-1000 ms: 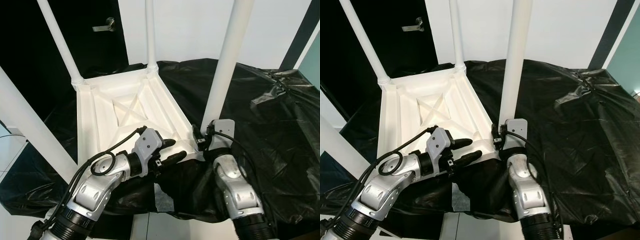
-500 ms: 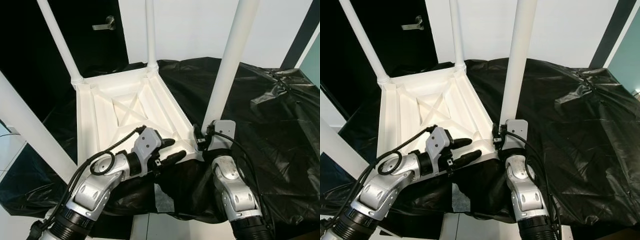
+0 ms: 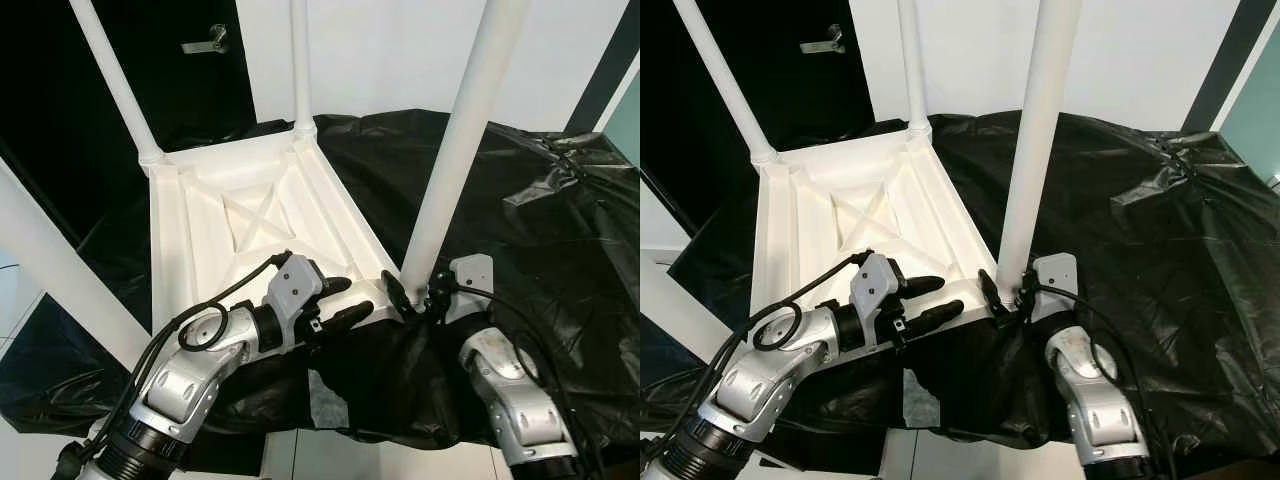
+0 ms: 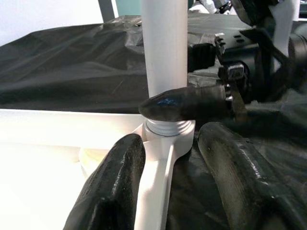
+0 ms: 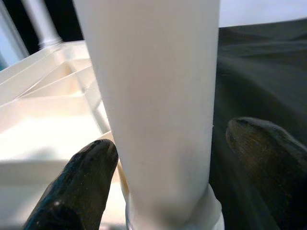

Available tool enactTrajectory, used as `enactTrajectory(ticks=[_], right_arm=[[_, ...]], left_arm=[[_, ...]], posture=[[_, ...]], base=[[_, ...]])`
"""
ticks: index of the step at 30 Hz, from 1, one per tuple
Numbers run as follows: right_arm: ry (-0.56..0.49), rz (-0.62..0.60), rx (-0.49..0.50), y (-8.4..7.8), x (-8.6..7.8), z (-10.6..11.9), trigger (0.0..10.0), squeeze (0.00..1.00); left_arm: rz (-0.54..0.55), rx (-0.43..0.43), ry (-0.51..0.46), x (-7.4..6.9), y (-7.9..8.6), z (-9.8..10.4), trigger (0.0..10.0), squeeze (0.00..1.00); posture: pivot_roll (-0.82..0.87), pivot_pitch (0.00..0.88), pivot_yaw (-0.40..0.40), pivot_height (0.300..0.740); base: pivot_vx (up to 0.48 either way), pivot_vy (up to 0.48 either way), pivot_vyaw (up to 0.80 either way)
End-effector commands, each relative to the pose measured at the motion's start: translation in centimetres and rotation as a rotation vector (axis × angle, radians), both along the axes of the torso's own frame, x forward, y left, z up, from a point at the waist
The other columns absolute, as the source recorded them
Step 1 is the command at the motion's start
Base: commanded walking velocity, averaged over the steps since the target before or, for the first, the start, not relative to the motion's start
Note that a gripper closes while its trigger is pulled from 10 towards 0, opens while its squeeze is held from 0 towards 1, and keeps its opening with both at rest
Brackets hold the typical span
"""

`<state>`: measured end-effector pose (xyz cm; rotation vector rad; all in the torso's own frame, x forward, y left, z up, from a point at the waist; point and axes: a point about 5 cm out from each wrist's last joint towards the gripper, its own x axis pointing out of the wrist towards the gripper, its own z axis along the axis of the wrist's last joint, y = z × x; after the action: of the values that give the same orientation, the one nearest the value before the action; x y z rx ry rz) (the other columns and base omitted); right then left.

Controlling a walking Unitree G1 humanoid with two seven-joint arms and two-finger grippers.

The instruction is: Building children table

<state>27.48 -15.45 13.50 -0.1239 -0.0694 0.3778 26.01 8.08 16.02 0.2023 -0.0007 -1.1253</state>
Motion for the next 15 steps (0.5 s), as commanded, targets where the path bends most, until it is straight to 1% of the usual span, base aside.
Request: enactTrajectory(ticks=[1, 2, 3, 4, 5, 7, 8, 9, 10, 11, 12, 13, 15], right_arm=[[0.001, 0.032, 0.002, -0.2, 0.3, 0.1, 10.0, 0.00], [0.003, 0.086, -0.026, -0.4, 1.0, 0.2, 10.0, 0.00], [0.003, 0.086, -0.026, -0.4, 1.0, 0.2, 10.0, 0.00], [0.008, 0.154, -0.045, -0.2, 1.9, 0.5, 10.0, 0.00], [0.008, 0.154, -0.045, -0.2, 1.9, 0.5, 10.0, 0.00], [0.011, 0.301, -0.090, 0.7, 3.1, 1.0, 10.0, 0.00], [0.014, 0.351, -0.101, 1.1, 3.4, 1.1, 10.0, 0.00], [0.020, 0.390, -0.110, 1.5, 3.5, 1.1, 4.6, 0.00], [0.020, 0.390, -0.110, 1.5, 3.5, 1.1, 4.6, 0.00], [0.018, 0.415, -0.121, 1.8, 3.6, 1.1, 0.5, 0.00], [0.018, 0.415, -0.121, 1.8, 3.6, 1.1, 0.5, 0.00], [0.023, 0.439, -0.123, 2.1, 3.7, 1.0, 0.0, 0.00], [0.032, 0.463, -0.128, 2.3, 3.6, 0.9, 0.0, 0.00]], left_arm=[[-0.065, 0.011, 0.015, -0.5, 0.0, 0.0, 10.0, 0.00], [-0.065, 0.012, 0.016, -0.5, 0.1, 0.0, 10.0, 0.00], [-0.065, 0.012, 0.016, -0.5, 0.1, 0.0, 10.0, 0.00], [-0.065, 0.014, 0.017, -0.5, 0.2, 0.0, 10.0, 0.00], [-0.065, 0.014, 0.017, -0.5, 0.2, 0.0, 10.0, 0.00], [-0.063, 0.016, 0.014, -0.4, 0.3, 0.0, 10.0, 0.00], [-0.062, 0.015, 0.013, -0.3, 0.3, 0.1, 10.0, 0.00], [-0.062, 0.015, 0.011, -0.3, 0.4, 0.1, 10.0, 0.00], [-0.062, 0.015, 0.011, -0.3, 0.4, 0.1, 10.0, 0.00], [-0.062, 0.015, 0.010, -0.3, 0.4, 0.1, 10.0, 0.00], [-0.062, 0.015, 0.010, -0.3, 0.4, 0.1, 10.0, 0.00], [-0.061, 0.015, 0.009, -0.3, 0.4, 0.1, 10.0, 0.00], [-0.060, 0.015, 0.008, -0.2, 0.4, 0.1, 10.0, 0.00]], posture=[[0.02, 0.000, 0.016, 0.740], [0.02, 0.000, 0.016, 0.740], [0.02, 0.000, 0.016, 0.740], [0.02, 0.000, 0.016, 0.740], [0.02, 0.000, 0.016, 0.740], [0.02, 0.000, 0.014, 0.740], [0.02, 0.000, 0.013, 0.740], [0.02, 0.000, 0.013, 0.740], [0.02, 0.000, 0.013, 0.740], [0.02, 0.000, 0.010, 0.740], [0.02, 0.000, 0.010, 0.740], [0.02, 0.000, 0.007, 0.740], [0.02, 0.000, 0.005, 0.740]], base=[[0.000, 0.000, 0.00], [0.000, 0.000, 0.00], [0.000, 0.000, 0.00], [0.000, 0.000, 0.00], [0.000, 0.000, 0.00], [0.000, 0.000, 0.00], [0.000, 0.000, 0.00], [0.000, 0.000, 0.00], [0.000, 0.000, 0.00], [0.000, 0.000, 0.00], [0.000, 0.000, 0.00], [0.000, 0.000, 0.00], [0.000, 0.000, 0.00]])
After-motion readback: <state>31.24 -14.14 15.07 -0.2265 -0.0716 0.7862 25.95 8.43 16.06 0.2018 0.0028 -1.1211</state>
